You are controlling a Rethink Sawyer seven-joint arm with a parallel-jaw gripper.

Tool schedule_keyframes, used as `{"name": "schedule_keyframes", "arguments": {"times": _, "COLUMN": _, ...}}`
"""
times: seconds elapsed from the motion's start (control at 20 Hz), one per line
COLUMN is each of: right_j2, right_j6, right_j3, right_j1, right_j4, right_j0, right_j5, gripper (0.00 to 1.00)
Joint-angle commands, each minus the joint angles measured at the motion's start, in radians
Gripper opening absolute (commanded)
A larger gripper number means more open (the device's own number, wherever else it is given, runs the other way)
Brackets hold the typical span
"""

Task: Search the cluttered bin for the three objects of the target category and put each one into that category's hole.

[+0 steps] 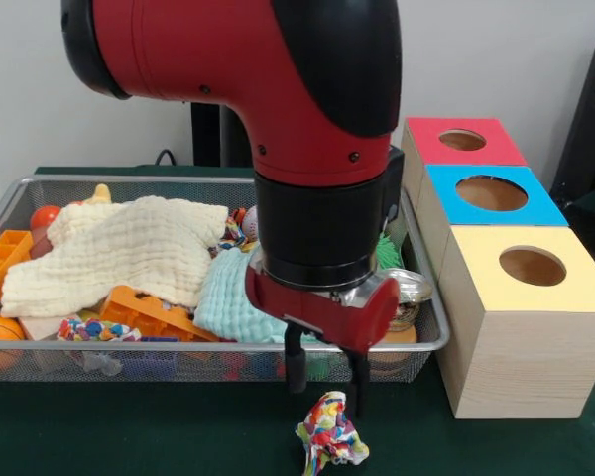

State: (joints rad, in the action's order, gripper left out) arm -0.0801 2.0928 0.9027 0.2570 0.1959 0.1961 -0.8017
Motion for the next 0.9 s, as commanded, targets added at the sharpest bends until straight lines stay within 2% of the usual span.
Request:
{"name": "schedule_keyframes", "arguments": {"times": 0.05, "right_j2": 0.121, "right_j6": -0.255, "right_j3": 0.173, "right_j1": 0.031, "right_j4": -0.136, "right_j0": 0.05, "right_j5": 0.093, "gripper": 1.0}}
{"name": "schedule_keyframes", "arguments": {"times": 0.2, "right_j2": 0.147, "right_j6": -0.235, "right_j3": 0.229, "right_j1": 0.03, "right_j4": -0.178, "right_j0": 0.066, "right_j5": 0.195, "gripper": 1.0}}
{"name": "schedule_keyframes", "arguments": {"times": 0.3, "right_j2": 0.16, "right_j6": -0.209, "right_j3": 0.239, "right_j1": 0.021, "right_j4": -0.198, "right_j0": 0.071, "right_j5": 0.237, "gripper": 1.0}}
{"name": "schedule_keyframes", "arguments": {"times": 0.9, "right_j2": 0.164, "right_j6": -0.088, "right_j3": 0.227, "right_j1": 0.019, "right_j4": -0.238, "right_j0": 0.048, "right_j5": 0.236, "gripper": 1.0}}
